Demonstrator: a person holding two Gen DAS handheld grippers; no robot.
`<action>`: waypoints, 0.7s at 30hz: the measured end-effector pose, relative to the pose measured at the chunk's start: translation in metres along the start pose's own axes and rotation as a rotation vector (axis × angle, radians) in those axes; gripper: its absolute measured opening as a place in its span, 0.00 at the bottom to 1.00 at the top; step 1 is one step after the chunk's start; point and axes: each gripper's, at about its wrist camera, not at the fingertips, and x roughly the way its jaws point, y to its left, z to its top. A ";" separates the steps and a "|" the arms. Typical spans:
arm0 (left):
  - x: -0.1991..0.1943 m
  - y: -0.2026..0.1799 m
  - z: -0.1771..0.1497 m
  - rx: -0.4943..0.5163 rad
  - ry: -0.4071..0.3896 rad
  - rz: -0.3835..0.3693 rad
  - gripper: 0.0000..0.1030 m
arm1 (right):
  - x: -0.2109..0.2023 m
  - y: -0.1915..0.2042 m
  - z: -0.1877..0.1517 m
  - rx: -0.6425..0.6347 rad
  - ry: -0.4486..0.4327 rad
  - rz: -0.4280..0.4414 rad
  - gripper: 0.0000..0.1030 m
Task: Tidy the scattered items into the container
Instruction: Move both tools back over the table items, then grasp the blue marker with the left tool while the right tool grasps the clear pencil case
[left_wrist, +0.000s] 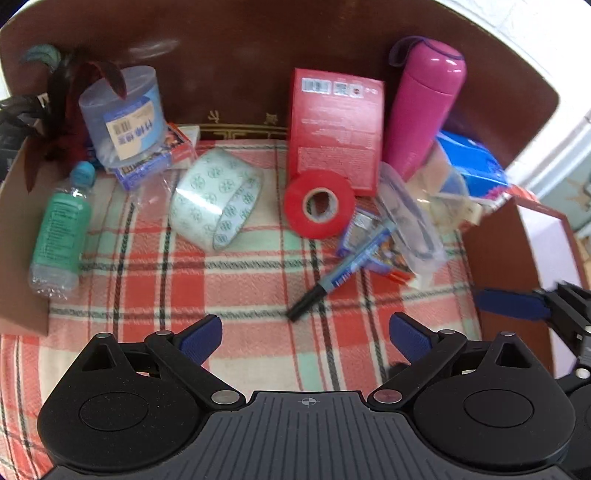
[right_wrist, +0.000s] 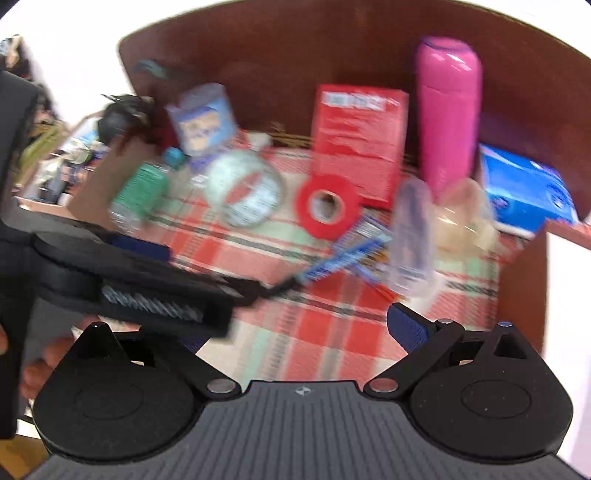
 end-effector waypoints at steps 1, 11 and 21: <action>0.002 0.003 0.003 -0.029 -0.005 -0.013 0.99 | 0.003 -0.007 0.000 0.006 0.009 -0.009 0.96; 0.057 0.004 0.017 0.025 0.077 -0.017 0.90 | 0.038 -0.063 0.013 0.065 -0.004 -0.071 0.96; 0.106 -0.013 0.026 0.157 0.162 -0.054 0.65 | 0.076 -0.091 0.024 0.180 0.019 -0.032 0.76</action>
